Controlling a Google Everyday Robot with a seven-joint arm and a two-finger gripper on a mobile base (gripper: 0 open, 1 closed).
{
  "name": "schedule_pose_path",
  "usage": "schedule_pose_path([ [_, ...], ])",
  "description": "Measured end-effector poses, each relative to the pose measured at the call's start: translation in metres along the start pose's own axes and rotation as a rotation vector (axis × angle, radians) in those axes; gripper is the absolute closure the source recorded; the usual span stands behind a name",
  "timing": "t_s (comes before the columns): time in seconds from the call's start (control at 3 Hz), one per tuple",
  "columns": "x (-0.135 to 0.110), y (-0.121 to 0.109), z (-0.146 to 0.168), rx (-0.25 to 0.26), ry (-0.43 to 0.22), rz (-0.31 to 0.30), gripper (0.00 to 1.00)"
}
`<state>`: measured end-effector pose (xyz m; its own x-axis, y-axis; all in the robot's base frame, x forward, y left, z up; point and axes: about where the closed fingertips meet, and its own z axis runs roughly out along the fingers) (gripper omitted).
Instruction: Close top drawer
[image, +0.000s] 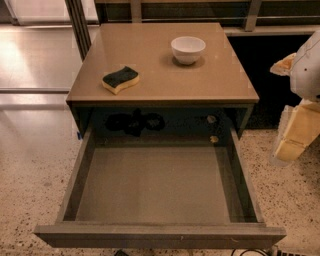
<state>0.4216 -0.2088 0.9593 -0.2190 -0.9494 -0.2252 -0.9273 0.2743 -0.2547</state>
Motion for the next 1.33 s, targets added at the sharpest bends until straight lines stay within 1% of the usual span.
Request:
schedule_pose_path([
  [0.33,0.009,0.028,0.028,-0.014,-0.022,0.028,0.0],
  [0.67,0.013,0.057,0.068,-0.051,-0.029,0.053,0.19],
  [1.0,0.019,0.093,0.111,-0.107,-0.026,0.096,0.5],
  [1.33,0.019,0.094,0.112,-0.111,-0.024,0.096,0.73],
])
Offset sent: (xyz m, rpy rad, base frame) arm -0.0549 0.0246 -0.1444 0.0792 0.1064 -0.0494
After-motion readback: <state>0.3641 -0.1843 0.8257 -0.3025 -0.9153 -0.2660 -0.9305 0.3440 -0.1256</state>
